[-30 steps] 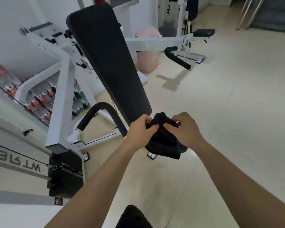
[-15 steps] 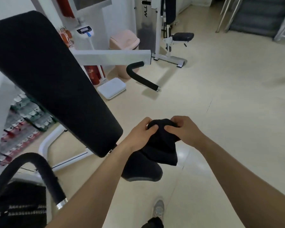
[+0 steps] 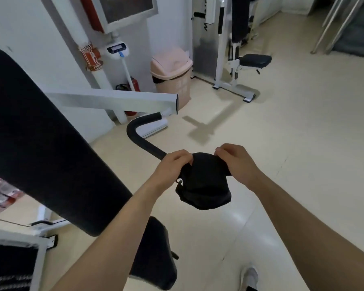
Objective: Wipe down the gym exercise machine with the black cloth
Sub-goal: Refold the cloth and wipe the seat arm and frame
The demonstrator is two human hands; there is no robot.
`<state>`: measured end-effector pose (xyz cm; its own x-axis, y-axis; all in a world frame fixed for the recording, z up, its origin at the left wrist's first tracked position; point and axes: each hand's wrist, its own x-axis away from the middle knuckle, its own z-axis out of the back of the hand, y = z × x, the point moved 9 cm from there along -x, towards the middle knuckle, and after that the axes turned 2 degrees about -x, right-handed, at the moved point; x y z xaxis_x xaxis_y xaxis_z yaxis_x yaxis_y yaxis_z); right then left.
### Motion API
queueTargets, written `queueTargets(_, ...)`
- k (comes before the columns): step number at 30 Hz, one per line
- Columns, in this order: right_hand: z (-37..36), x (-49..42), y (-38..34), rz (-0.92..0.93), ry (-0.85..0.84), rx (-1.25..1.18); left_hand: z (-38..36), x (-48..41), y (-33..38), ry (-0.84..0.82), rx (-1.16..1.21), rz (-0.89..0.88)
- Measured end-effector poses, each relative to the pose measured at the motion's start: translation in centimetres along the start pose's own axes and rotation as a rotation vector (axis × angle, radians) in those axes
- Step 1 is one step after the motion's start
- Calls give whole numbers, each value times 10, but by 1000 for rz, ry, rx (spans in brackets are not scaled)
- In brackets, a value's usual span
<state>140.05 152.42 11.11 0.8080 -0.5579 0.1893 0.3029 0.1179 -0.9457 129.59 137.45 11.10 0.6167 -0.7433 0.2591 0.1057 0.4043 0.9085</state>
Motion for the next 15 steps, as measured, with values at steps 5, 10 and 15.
queueTargets(5, 46, -76, -11, 108, -163, 69, -16, -50, 23, 214, -23, 63)
queueTargets(10, 67, -144, -33, 197, -358, 227, -25, -89, 48, 348, -52, 120)
queueTargets(15, 57, -216, -40, 215, -470, 299, -9, -133, 55, 444, 4, 148)
